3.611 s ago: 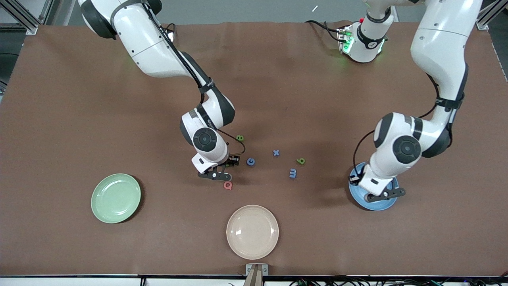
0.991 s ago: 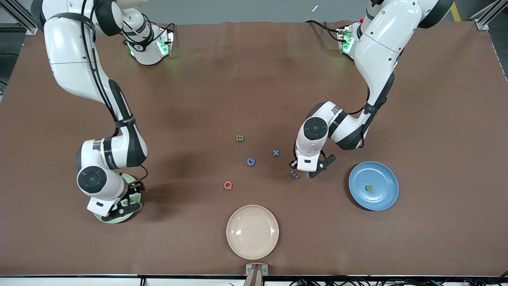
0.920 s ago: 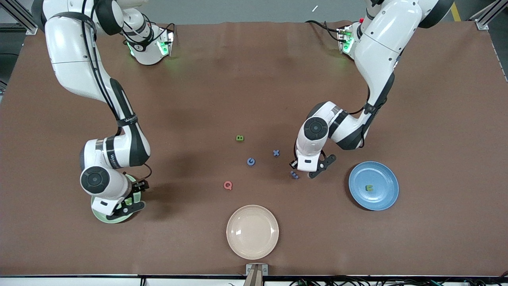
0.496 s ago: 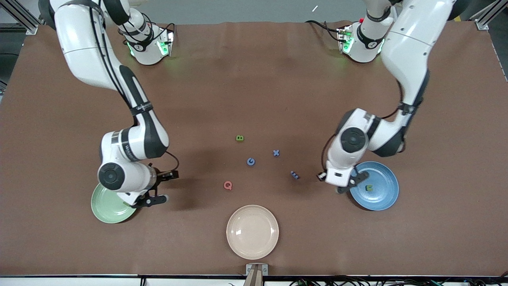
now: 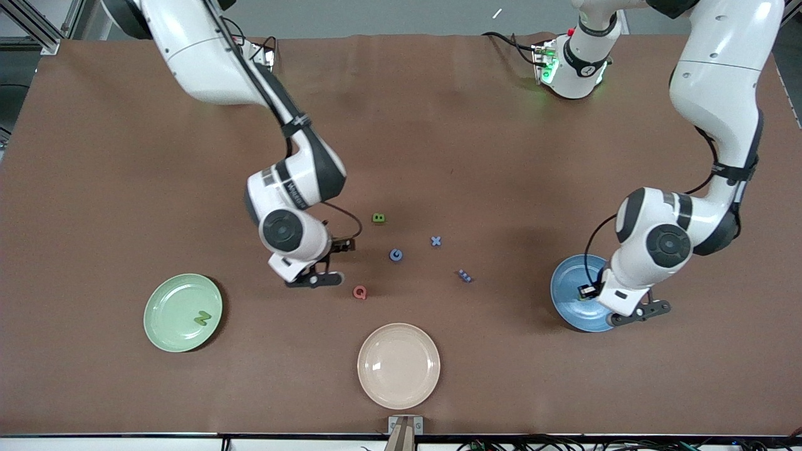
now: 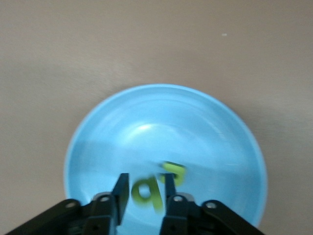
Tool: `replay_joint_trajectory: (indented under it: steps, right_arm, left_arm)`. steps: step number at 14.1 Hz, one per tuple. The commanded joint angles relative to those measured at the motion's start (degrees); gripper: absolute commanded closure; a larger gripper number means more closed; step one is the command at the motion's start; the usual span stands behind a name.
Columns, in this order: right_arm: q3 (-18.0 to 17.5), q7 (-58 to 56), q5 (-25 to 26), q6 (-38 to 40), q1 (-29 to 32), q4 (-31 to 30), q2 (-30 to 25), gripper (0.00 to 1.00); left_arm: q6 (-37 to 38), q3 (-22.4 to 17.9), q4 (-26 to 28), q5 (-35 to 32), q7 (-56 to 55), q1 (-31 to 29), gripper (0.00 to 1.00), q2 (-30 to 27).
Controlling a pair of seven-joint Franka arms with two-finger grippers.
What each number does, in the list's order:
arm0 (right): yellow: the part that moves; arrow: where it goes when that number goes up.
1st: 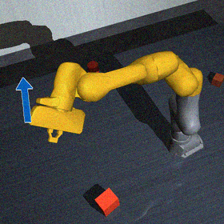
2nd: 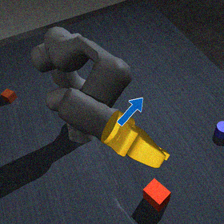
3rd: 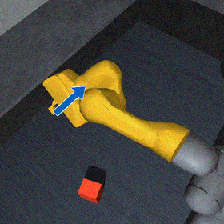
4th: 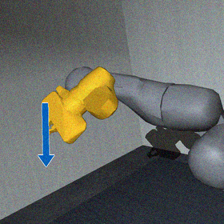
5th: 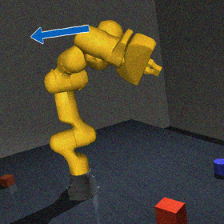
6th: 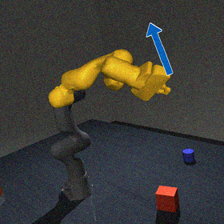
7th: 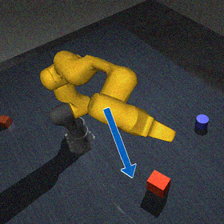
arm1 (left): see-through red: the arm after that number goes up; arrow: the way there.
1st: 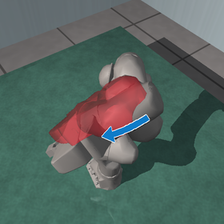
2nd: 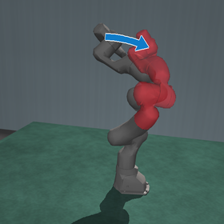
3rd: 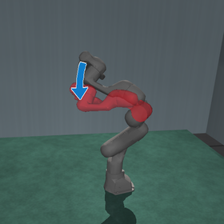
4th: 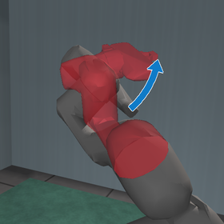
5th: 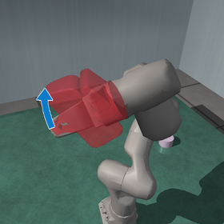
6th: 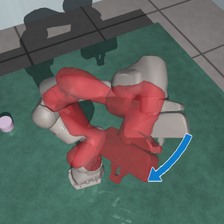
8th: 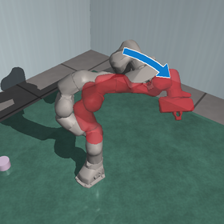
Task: Sort upper and lower case letters into plates
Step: 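Drop the b on the blue plate while the right gripper reaches B, then grasp the green B with the right gripper while the left gripper reaches E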
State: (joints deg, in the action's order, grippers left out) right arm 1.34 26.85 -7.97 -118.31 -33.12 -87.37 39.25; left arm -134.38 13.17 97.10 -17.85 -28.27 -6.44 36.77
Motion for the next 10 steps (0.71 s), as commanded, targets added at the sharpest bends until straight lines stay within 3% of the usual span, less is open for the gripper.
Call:
replay_joint_trajectory:
  steps: [1,4,10]
  right_arm:
    - [0.68,7.22,-0.91,-10.32,-4.92,-10.42,-2.78,0.09]
    - [0.59,13.65,-1.00,-17.55,-9.14,-14.40,-2.52,0.09]
    - [0.59,16.21,-2.14,-18.19,-11.61,-15.11,-2.43,0.13]
  left_arm:
    - [1.14,0.54,-0.59,-0.96,2.51,-0.15,0.00,-0.20]
    - [5.08,1.15,-1.29,-0.96,6.21,-0.68,0.00,-1.96]
    - [9.92,1.33,-5.76,0.09,5.87,1.15,0.00,-2.05]
